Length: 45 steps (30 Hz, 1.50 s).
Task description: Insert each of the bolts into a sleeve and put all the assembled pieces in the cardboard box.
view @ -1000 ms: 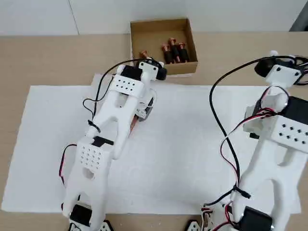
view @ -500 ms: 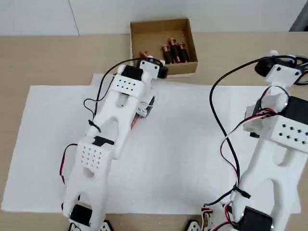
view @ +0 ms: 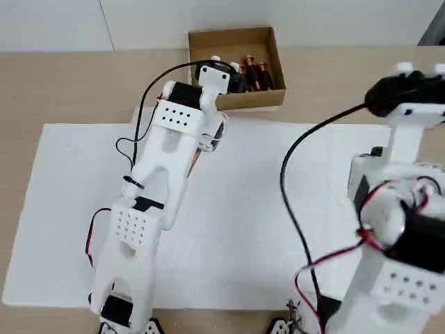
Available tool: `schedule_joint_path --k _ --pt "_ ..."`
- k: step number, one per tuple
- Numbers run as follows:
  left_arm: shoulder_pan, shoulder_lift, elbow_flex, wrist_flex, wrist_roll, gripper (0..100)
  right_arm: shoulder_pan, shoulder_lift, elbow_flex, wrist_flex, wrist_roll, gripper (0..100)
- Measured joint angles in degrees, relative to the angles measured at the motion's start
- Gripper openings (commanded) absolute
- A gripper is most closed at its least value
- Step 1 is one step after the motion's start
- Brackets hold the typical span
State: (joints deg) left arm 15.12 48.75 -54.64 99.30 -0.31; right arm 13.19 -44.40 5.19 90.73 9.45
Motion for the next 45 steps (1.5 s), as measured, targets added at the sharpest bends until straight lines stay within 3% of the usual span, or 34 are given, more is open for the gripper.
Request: schedule_joint_path --k 7,13,18,31,38,45 --pt "-1.49 -9.93 0.0 0.09 -0.18 1 -3.34 -9.58 14.86 -7.47 0.0 0.4" --pt "-8.88 -16.97 0.0 0.09 0.0 1 -3.6 -19.16 24.97 -17.23 0.0 0.4" --pt "-12.84 -19.78 0.35 0.09 0.0 1 -3.6 -27.25 29.19 -18.29 0.0 0.4" --pt "-12.31 -36.75 19.16 0.09 0.0 1 -3.6 -41.67 43.69 -18.29 0.0 0.4" --pt "-11.96 -43.43 22.68 0.09 0.0 1 -3.69 -57.32 52.57 -18.55 0.0 0.4" --pt "-11.52 -45.45 23.47 0.09 5.89 1 -5.98 -58.29 60.48 -29.1 0.0 0.4"
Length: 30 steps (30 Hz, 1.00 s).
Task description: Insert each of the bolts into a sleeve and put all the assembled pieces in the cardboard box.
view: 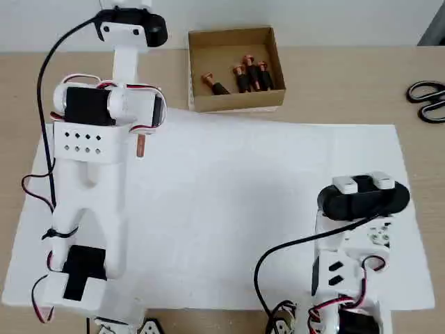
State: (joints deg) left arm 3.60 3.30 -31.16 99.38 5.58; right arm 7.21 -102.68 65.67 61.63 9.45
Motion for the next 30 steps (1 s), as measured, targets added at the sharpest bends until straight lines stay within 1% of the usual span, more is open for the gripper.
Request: schedule_joint_path --k 3,6,10,12,17,20,23,26,30 --pt "0.0 0.0 0.0 0.0 1.85 1 -2.37 0.35 5.1 -7.38 0.0 0.4" --pt "1.49 0.0 0.0 0.0 3.52 1 -6.33 0.35 10.64 -14.15 0.0 0.4" --pt "6.95 0.0 0.0 0.0 5.8 1 -13.45 0.35 18.64 -22.51 0.0 0.4" --pt "10.46 0.0 0.53 -0.26 8.62 1 -16.18 0.35 22.77 -26.2 0.0 0.4" --pt "17.85 0.0 2.64 -6.15 12.84 1 -21.19 0.62 30.15 -35.25 0.0 0.4" --pt "18.46 0.0 3.25 -11.87 15.91 1 -23.82 0.44 30.33 -37.63 -0.44 0.4" --pt "18.55 -0.44 3.25 -15.82 17.49 1 -25.05 0.44 30.33 -37.98 -3.43 0.4" --pt "18.73 -3.6 2.02 -15.65 17.85 1 -25.05 0.44 30.33 -37.8 -5.71 0.4" --pt "18.9 -13.01 -0.53 -13.1 16.88 1 -25.67 0.44 30.33 -35.08 -6.33 0.4"
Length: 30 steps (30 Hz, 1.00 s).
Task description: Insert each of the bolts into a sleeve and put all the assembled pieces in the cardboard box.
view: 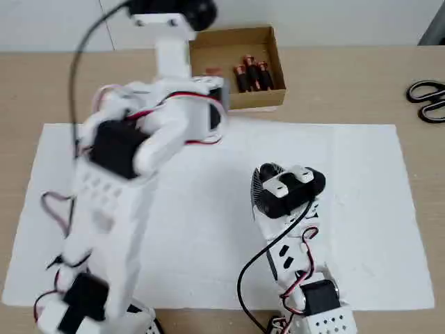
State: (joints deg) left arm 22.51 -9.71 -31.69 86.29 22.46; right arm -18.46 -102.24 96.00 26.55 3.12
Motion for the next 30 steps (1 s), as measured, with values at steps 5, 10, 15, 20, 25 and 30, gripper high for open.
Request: schedule_joint_path --k 5,10,15,20,25,30 --pt "-0.09 -9.41 2.2 2.55 -0.97 1 0.0 0.0 0.0 1.23 0.0 0.4" --pt "-0.09 -15.56 16.09 -3.78 0.09 1 0.0 0.0 0.0 1.32 0.0 0.4" --pt "-0.09 -29.19 26.64 -11.6 -5.54 1 0.09 0.0 0.0 1.32 0.0 0.4" --pt "-2.81 -42.73 39.91 -15.03 -7.74 1 -0.09 0.0 0.0 1.32 0.0 0.4" --pt "-2.9 -47.21 60.92 -28.66 -5.1 1 -5.19 0.0 0.0 1.32 0.0 0.4" --pt "-0.18 -51.52 79.56 -45.19 -5.01 1 -6.51 0.0 0.0 1.32 0.0 0.4"
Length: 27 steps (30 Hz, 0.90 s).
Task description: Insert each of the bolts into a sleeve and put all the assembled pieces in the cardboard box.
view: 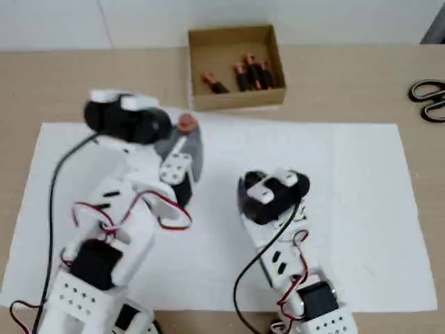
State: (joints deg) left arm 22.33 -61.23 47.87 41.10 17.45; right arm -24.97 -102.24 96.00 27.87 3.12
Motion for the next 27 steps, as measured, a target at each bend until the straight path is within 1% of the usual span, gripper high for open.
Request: schedule_joint_path --k 3,7,11,16,27 --pt "1.67 -3.25 8.18 -5.19 0.0 1 -0.26 0.0 0.0 0.88 0.0 0.4" --pt "2.64 -6.51 13.89 -7.82 0.0 1 -2.11 0.0 0.0 3.87 -2.46 0.4" --pt "3.43 -6.68 13.98 -9.05 0.0 1 -4.04 0.0 0.0 4.13 -3.96 0.4" --pt "4.75 -5.45 13.98 -9.23 0.09 1 -5.98 0.0 0.0 4.13 -4.04 0.4" --pt "5.1 -4.31 13.98 -9.23 0.09 1 -7.91 0.0 0.0 4.13 -4.04 0.4"
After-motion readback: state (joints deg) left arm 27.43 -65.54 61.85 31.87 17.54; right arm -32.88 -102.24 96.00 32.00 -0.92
